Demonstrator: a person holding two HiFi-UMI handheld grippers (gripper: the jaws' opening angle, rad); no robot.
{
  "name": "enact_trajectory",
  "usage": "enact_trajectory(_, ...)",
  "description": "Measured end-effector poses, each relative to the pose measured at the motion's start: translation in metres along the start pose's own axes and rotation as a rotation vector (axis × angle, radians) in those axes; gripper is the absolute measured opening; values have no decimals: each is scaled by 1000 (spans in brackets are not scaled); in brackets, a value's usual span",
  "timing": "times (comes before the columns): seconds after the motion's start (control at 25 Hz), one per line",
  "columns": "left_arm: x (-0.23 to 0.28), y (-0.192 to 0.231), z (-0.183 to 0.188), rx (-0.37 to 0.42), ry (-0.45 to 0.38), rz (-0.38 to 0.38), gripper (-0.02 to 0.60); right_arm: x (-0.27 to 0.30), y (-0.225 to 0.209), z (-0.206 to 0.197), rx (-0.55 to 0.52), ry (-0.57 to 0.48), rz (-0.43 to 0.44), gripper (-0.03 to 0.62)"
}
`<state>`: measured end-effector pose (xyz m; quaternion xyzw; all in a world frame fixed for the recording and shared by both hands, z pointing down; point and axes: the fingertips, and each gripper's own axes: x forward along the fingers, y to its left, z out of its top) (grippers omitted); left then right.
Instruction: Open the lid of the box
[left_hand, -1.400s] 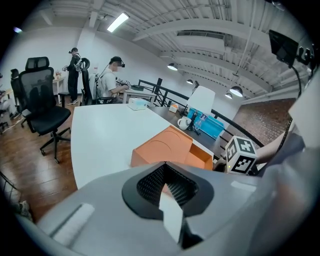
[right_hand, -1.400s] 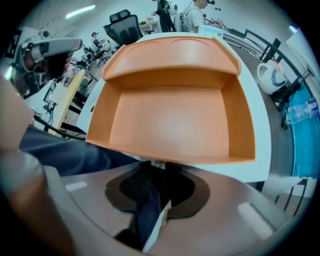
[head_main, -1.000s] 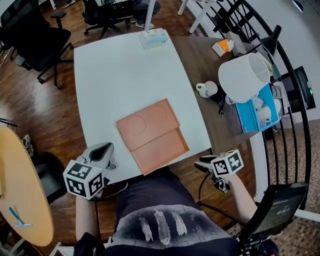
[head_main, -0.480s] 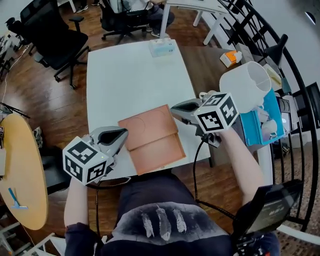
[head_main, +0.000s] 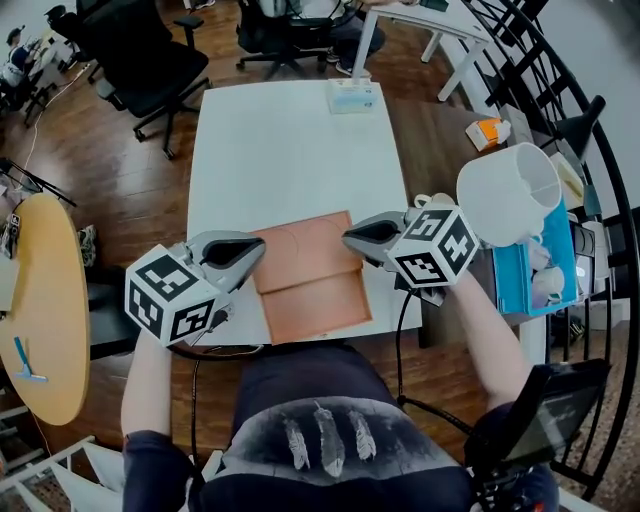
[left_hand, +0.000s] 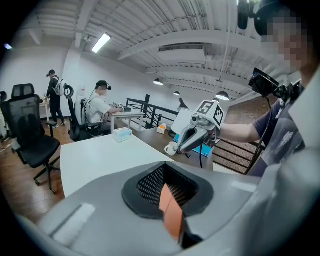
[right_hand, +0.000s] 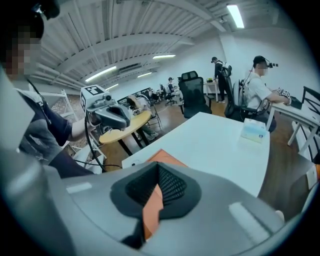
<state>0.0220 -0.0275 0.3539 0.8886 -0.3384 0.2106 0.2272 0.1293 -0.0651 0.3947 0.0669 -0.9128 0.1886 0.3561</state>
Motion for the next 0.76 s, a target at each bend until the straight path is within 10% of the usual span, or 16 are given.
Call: enact_trajectory(0.76, 7, 17, -9, -27, 48, 49, 17, 0, -23, -11, 24, 28, 1, 3)
